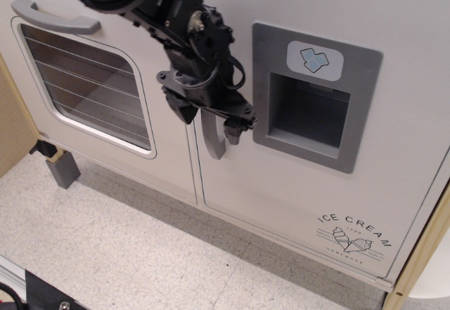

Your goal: Open fridge

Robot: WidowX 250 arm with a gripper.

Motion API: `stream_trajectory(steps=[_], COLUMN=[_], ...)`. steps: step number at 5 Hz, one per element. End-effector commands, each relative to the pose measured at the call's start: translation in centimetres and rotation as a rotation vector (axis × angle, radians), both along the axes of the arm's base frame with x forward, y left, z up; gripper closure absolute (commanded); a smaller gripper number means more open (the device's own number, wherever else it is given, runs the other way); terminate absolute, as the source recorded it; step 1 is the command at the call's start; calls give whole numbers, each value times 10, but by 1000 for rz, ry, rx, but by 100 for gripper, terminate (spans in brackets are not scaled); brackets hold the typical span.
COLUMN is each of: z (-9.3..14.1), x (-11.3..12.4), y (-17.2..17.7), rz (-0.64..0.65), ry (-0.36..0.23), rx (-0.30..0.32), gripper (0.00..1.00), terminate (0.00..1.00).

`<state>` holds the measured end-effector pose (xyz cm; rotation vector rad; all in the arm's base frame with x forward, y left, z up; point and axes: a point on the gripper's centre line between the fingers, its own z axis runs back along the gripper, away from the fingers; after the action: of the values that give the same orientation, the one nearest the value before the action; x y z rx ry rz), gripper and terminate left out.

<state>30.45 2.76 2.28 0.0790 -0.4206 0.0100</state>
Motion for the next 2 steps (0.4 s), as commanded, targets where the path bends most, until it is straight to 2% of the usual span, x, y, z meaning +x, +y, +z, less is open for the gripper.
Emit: stream_trajectory(steps=[1, 2], z=[10, 11], x=[18, 18], y=[0, 1], rz=[10, -6], ry=[-57, -61], rx=[21, 0], gripper=[0, 100], terminate=[0, 0])
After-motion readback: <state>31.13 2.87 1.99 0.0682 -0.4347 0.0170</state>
